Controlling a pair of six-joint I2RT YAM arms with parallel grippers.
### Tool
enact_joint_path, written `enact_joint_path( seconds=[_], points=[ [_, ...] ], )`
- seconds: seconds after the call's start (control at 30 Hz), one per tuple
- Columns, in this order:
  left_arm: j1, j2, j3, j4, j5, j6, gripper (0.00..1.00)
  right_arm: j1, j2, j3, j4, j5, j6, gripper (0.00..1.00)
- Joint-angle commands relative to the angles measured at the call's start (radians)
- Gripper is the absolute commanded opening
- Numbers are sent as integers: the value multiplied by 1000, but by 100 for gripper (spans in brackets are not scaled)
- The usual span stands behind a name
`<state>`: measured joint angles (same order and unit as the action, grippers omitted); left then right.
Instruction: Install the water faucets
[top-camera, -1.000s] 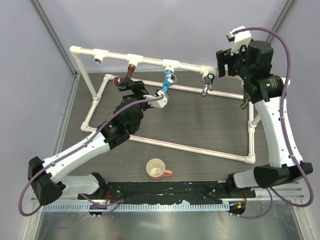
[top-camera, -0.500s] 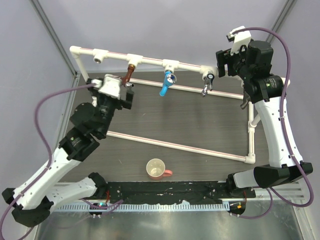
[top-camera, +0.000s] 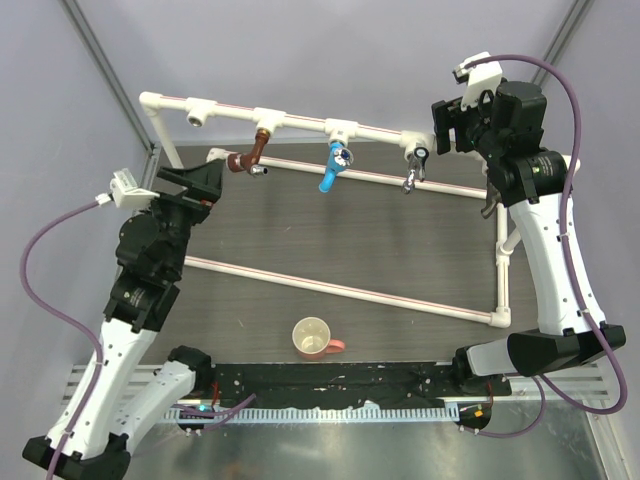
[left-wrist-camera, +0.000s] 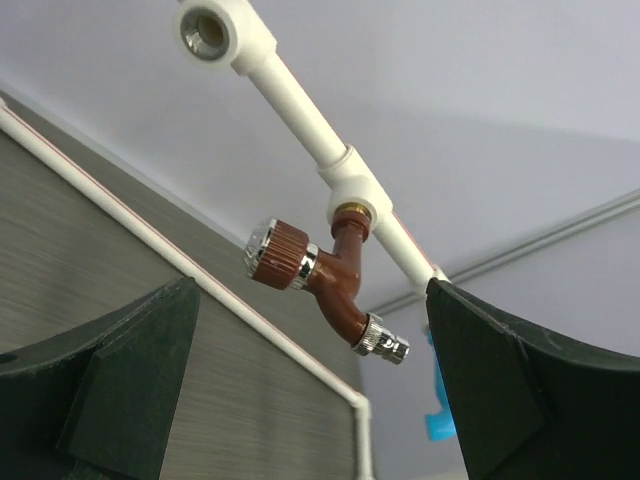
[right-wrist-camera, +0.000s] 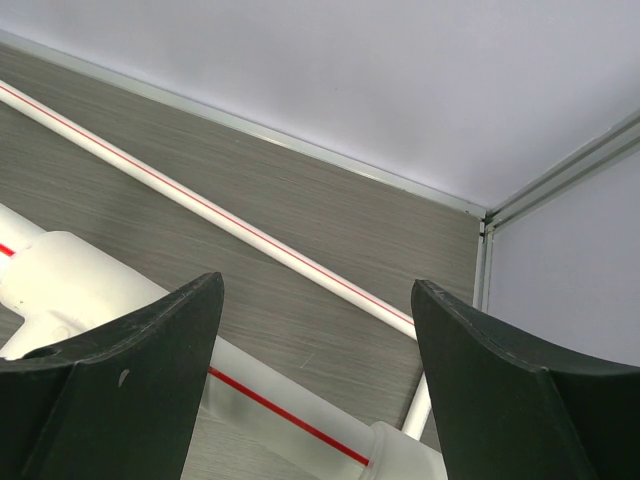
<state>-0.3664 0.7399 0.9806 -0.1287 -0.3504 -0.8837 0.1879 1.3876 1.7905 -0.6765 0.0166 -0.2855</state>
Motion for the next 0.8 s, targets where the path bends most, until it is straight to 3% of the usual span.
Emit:
enact_joint_path(
  seconds=[0.0, 0.3, 0.77],
  points=[
    [37, 48, -31, 121, 152, -340, 100, 39, 21, -25, -113, -93, 16, 83],
    [37, 150, -45, 253, 246, -466, 100, 41, 14, -25, -115, -93, 17, 83],
    [37, 237, -60, 340, 286, -523, 87, 48, 13, -26, -115, -87, 16, 83]
  ],
)
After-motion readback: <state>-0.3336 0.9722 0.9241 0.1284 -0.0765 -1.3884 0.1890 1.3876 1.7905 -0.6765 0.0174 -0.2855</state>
